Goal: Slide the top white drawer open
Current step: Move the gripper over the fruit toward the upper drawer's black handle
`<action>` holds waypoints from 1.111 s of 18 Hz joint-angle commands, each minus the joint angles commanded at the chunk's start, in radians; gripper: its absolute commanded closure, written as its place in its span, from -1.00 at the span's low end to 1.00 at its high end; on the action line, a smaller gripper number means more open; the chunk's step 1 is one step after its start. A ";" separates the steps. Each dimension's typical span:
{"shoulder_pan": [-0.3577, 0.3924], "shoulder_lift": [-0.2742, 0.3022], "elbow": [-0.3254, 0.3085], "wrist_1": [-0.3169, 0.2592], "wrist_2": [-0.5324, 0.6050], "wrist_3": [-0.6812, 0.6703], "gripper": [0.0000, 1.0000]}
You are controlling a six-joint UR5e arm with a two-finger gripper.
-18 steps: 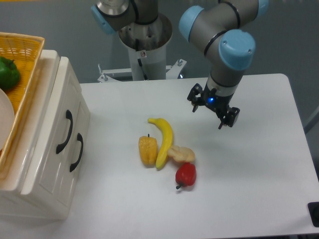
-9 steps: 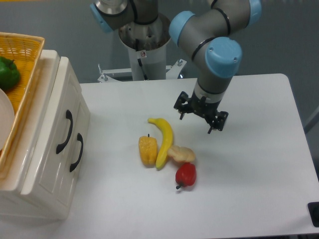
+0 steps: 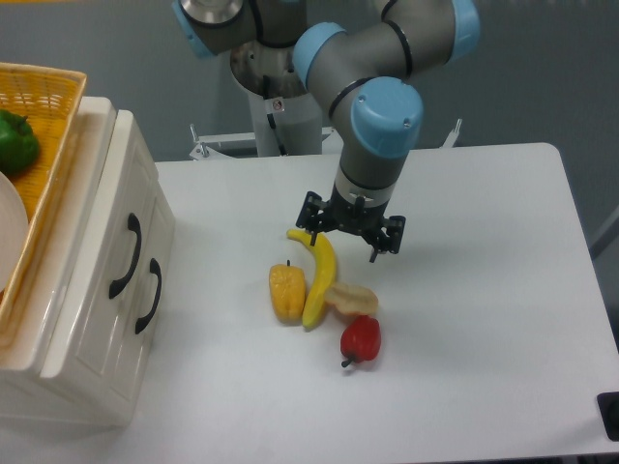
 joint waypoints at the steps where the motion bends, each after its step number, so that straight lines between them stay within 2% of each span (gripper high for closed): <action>1: -0.011 0.000 0.002 0.000 -0.002 -0.037 -1.00; 6: -0.077 0.000 0.026 -0.014 -0.023 -0.178 -1.00; 8: -0.100 0.002 0.047 -0.038 -0.034 -0.204 -1.00; 15: -0.163 0.006 0.066 -0.038 -0.138 -0.270 -1.00; 20: -0.193 0.005 0.066 -0.048 -0.153 -0.345 -1.00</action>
